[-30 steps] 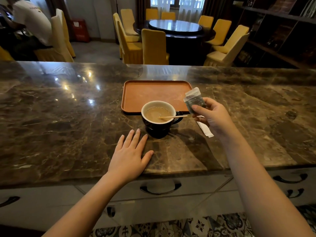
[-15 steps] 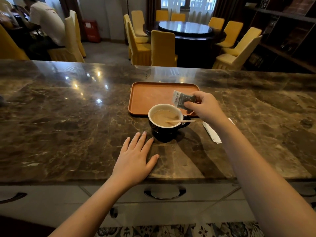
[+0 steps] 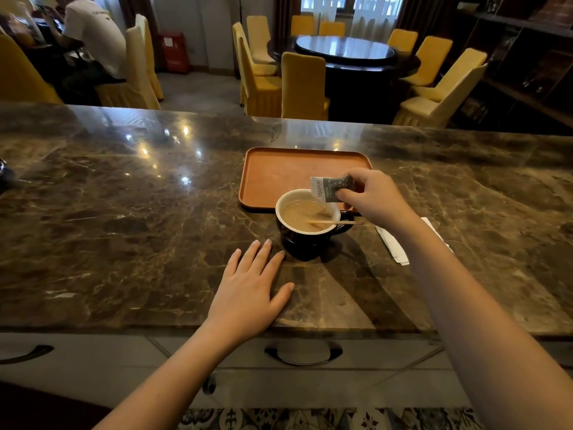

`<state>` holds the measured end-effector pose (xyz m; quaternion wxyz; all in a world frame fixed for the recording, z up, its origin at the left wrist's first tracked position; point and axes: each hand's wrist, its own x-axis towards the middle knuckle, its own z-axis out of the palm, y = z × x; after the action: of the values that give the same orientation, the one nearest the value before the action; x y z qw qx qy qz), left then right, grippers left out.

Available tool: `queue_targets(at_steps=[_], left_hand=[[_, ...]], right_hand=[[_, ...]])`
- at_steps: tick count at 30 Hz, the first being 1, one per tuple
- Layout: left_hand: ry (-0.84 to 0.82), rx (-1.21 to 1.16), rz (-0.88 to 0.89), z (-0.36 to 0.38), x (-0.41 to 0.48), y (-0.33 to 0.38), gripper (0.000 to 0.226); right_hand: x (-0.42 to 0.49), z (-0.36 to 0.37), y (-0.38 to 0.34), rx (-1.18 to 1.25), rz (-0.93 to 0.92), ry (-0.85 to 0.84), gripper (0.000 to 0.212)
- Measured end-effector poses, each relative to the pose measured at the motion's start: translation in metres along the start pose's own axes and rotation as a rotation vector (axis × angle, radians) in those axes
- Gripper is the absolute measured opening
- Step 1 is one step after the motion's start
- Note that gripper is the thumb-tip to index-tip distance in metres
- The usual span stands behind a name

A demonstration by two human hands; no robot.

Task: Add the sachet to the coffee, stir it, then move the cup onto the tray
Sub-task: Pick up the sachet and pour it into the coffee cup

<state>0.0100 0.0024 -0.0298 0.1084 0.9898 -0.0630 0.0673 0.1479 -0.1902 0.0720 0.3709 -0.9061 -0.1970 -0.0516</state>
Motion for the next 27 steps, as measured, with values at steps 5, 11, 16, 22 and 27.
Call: queue_targets(at_steps=[5, 11, 16, 22, 27], left_hand=[[-0.006, -0.006, -0.001, -0.0005, -0.0006, -0.0001, 0.068], [-0.005, -0.006, -0.006, -0.0005, -0.0003, 0.0004, 0.068], [0.001, -0.004, -0.006, -0.0002, -0.0004, 0.0004, 0.068], [0.005, -0.012, -0.003, 0.0002, -0.0002, 0.0, 0.068], [0.007, -0.012, -0.002, 0.0001, 0.0, -0.0001, 0.068]], right_hand=[[0.0017, 0.0007, 0.0022, 0.012, 0.023, 0.017, 0.006], [0.0001, 0.0002, 0.0021, 0.016, 0.029, 0.011, 0.01], [-0.0011, 0.0007, -0.0019, 0.042, 0.032, -0.006, 0.014], [-0.001, 0.0024, -0.001, 0.064, 0.027, 0.01, 0.014], [0.0006, 0.0045, 0.0013, 0.057, 0.031, 0.037, 0.013]])
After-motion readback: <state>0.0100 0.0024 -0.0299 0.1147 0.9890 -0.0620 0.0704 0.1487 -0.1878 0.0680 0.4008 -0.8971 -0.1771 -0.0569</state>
